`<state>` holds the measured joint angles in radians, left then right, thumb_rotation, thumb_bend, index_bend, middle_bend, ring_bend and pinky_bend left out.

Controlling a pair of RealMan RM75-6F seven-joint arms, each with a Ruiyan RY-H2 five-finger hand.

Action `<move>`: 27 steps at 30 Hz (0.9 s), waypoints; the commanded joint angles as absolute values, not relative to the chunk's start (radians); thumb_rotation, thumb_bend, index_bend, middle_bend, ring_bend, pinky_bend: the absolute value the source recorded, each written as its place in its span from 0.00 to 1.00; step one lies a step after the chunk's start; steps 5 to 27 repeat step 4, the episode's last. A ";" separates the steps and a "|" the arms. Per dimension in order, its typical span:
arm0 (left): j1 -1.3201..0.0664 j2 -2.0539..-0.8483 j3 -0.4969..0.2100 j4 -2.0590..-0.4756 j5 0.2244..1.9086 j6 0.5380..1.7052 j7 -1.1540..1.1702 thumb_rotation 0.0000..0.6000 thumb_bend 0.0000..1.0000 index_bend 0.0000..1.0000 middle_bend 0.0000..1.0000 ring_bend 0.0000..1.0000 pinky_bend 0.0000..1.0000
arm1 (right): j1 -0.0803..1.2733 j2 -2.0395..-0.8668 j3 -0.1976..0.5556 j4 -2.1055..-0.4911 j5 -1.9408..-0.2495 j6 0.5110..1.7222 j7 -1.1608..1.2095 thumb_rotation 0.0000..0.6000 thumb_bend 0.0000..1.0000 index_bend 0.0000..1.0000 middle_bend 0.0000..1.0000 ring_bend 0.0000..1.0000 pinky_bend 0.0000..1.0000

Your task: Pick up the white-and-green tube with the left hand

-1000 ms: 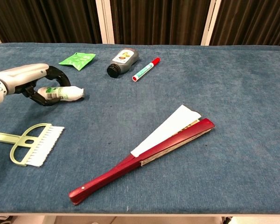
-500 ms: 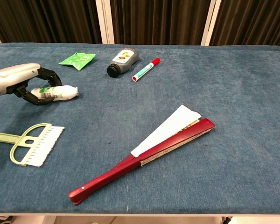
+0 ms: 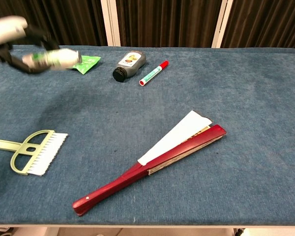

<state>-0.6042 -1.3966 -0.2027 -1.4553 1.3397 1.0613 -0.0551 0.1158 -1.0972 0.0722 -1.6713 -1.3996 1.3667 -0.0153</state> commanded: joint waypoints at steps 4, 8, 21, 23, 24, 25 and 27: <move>-0.575 -1.182 -0.259 -1.731 1.315 1.120 0.033 1.00 0.49 0.50 0.57 0.22 0.19 | 0.116 -1.096 0.071 -1.672 -1.400 1.364 -0.013 1.00 0.42 0.22 0.22 0.20 0.15; -0.575 -1.182 -0.259 -1.731 1.315 1.120 0.033 1.00 0.49 0.50 0.57 0.22 0.19 | 0.116 -1.096 0.071 -1.672 -1.400 1.364 -0.013 1.00 0.42 0.22 0.22 0.20 0.15; -0.575 -1.182 -0.259 -1.731 1.315 1.120 0.033 1.00 0.49 0.50 0.57 0.22 0.19 | 0.116 -1.096 0.071 -1.672 -1.400 1.364 -0.013 1.00 0.42 0.22 0.22 0.20 0.15; -0.575 -1.182 -0.259 -1.731 1.315 1.120 0.033 1.00 0.49 0.50 0.57 0.22 0.19 | 0.116 -1.096 0.071 -1.672 -1.400 1.364 -0.013 1.00 0.42 0.22 0.22 0.20 0.15; -0.575 -1.182 -0.259 -1.731 1.315 1.120 0.033 1.00 0.49 0.50 0.57 0.22 0.19 | 0.116 -1.096 0.071 -1.672 -1.400 1.364 -0.013 1.00 0.42 0.22 0.22 0.20 0.15; -0.575 -1.182 -0.259 -1.731 1.315 1.120 0.033 1.00 0.49 0.50 0.57 0.22 0.19 | 0.116 -1.096 0.071 -1.672 -1.400 1.364 -0.013 1.00 0.42 0.22 0.22 0.20 0.15; -0.575 -1.182 -0.259 -1.731 1.315 1.120 0.033 1.00 0.49 0.50 0.57 0.22 0.19 | 0.116 -1.096 0.071 -1.672 -1.400 1.364 -0.013 1.00 0.42 0.22 0.22 0.20 0.15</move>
